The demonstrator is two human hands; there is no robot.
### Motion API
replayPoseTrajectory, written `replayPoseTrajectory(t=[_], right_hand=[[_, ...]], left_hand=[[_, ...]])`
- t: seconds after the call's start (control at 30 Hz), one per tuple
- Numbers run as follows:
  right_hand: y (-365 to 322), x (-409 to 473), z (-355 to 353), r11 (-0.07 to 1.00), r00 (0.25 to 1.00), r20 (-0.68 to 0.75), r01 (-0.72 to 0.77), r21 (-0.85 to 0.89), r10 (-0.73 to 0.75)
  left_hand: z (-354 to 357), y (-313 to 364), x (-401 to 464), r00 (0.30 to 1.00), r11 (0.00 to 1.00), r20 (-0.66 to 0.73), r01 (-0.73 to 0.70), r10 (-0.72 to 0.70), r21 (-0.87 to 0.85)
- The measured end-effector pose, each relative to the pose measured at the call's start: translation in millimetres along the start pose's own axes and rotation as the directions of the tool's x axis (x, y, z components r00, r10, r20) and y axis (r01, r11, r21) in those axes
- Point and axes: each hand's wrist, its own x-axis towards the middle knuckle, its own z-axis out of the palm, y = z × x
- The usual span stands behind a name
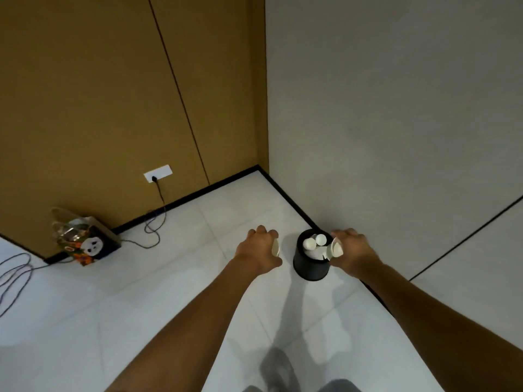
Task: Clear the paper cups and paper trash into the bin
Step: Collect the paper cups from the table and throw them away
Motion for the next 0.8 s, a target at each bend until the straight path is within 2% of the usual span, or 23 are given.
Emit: replayPoseTrajectory(t=[0.17,0.33,0.57,0.8], right_hand=[[39,51,-18,0.996,0.997,-0.008,-0.071,0.057,0.072],[76,125,-39,0.998,0.999,0.03,-0.043,0.041,0.042],[117,233,-70,0.997,0.988,0.146,0.056,-0.054,-0.048],[124,322,-54,0.993,0.955,0.291,0.091,-0.081,-0.063]], left_hand=[[11,30,72,0.996,0.999,0.066,-0.053,0.052,0.01],[24,66,150,0.994,0.999,0.097,-0.042,0.043,-0.008],[37,112,239,0.99,0.99,0.13,0.069,-0.053,-0.126],[52,103,303,0.971,0.952,0.192,0.187,-0.142,-0.243]])
